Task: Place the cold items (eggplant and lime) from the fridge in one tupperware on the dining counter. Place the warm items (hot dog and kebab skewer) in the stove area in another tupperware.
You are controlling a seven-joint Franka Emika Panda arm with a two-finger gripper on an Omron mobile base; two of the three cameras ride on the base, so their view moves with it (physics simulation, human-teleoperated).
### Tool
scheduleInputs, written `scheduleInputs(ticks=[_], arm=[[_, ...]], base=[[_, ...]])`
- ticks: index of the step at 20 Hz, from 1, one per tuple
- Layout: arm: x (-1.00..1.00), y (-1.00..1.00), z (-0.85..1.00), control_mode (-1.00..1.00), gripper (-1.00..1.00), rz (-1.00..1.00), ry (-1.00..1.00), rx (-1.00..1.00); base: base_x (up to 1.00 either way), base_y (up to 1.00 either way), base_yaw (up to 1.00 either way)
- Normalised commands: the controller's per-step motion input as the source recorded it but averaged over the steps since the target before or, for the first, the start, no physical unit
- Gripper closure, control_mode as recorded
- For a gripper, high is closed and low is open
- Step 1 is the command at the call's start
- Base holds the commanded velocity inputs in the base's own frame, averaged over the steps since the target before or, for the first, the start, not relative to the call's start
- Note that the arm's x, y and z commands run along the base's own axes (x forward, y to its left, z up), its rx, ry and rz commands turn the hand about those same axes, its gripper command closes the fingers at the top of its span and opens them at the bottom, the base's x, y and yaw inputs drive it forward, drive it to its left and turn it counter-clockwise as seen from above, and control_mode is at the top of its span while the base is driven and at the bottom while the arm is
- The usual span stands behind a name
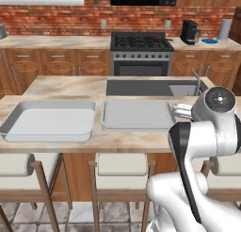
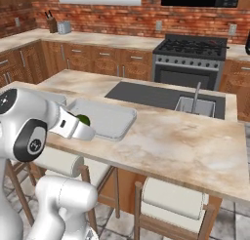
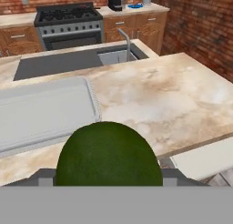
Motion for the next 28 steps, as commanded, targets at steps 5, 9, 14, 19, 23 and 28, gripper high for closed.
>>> scheduleInputs(ticks=[5,9,14,19,23,28], arm=[[0.2,0.0,0.0,-1.0,1.0,0.0,0.01,0.03],[1.0,0.0,0.0,-1.0,1.0,0.07,0.16,0.18],[1.0,0.07,-0.01,-1.0,1.0,0.09,0.33,0.12],[0.77,0.0,-0.32,-1.0,1.0,0.07,0.31,0.01],[0.63,0.0,-0.53,-1.0,1.0,0.05,0.29,0.0],[0.53,0.0,-0.51,-1.0,1.0,0.09,0.19,0.0]], base=[[0.75,0.0,0.0],[0.0,0.0,0.0],[0.0,0.0,0.0],[0.0,0.0,0.0],[0.0,0.0,0.0],[0.0,0.0,0.0]])
